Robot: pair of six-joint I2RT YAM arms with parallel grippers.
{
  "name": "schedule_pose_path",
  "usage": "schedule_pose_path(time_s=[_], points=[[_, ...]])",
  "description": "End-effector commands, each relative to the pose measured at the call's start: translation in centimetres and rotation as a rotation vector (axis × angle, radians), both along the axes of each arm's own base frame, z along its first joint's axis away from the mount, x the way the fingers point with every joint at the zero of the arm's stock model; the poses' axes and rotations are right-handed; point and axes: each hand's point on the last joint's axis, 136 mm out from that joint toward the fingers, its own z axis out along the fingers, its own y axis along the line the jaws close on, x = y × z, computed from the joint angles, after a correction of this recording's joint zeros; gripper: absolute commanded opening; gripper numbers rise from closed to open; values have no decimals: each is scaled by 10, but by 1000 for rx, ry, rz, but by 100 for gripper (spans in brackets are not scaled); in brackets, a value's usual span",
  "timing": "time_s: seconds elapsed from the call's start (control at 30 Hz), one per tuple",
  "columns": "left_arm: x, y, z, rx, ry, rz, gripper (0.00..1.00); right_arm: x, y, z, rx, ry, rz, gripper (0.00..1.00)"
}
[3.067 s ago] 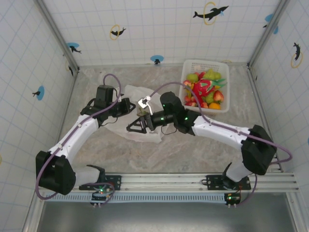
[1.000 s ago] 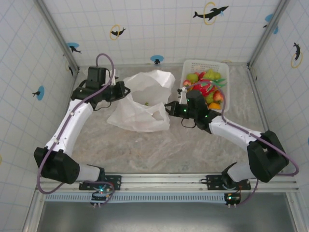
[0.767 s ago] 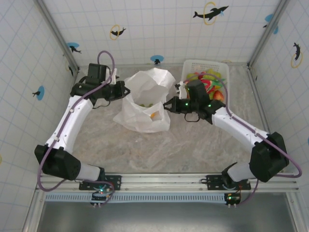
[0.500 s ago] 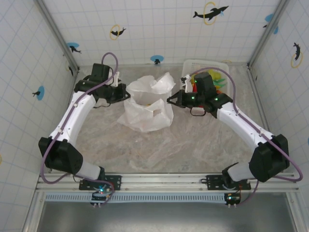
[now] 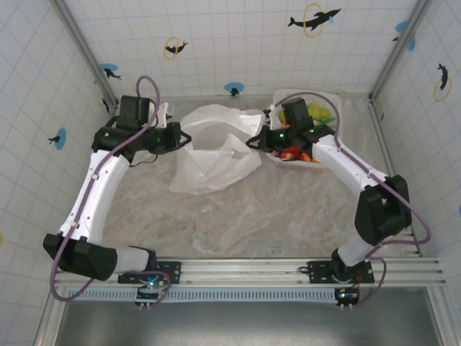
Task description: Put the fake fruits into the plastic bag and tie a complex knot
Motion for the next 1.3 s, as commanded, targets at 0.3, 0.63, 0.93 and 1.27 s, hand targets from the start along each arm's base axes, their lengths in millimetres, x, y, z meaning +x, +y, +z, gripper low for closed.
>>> schedule_pose_path(time_s=[0.3, 0.63, 0.93, 1.27], points=[[32, -18, -27, -21, 57, -24, 0, -6, -20, -25, -114, 16, -12, 3], [49, -31, -55, -47, 102, -72, 0, -14, -62, -38, -212, -4, -92, 42], [48, -34, -61, -64, 109, -85, 0, -44, -106, -5, -241, -162, -102, 67], [42, -33, -64, -69, 106, -84, 0, -64, -36, 13, 104, -297, 37, 96]])
